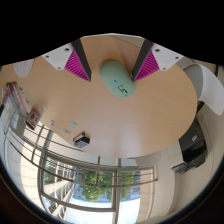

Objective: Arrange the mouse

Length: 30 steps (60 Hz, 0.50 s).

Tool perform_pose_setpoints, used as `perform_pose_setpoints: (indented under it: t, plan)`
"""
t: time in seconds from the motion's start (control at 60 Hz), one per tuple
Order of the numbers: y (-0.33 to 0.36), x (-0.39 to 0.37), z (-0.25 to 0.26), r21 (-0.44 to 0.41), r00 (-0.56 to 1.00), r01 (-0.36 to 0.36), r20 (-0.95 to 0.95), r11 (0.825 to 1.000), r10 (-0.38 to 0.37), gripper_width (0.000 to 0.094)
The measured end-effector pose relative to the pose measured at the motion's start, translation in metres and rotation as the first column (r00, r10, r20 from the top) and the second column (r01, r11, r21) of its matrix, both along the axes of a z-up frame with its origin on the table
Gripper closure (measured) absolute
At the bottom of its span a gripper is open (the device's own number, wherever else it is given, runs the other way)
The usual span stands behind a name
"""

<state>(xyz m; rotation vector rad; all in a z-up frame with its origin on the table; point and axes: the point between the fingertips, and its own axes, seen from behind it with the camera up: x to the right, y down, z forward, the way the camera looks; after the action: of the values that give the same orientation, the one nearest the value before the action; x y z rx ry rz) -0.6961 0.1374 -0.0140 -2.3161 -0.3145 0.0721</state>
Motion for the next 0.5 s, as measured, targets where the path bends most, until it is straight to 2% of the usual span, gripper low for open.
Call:
perform_pose_setpoints:
  t: [0.133,0.233,0.267,0.283,0.5]
  plan:
    - [0.029,0.004,-0.002,0.013,1.0,0.004,-0.02,1.0,-0.004,0.0109]
    - [0.042,0.002,-0.002,0.026,0.999,0.0,-0.044,1.0,0.001,0.028]
    - [0.04,-0.002,-0.002,0.033,0.999,-0.009,-0.044,0.999,0.01,0.0412]
    - [0.041,-0.004,-0.002,0.037,0.999,-0.011,-0.043,0.999,0.012,0.0436]
    - [0.04,-0.006,0.002,0.044,0.998,0.042,-0.057,0.998,-0.039,0.0534]
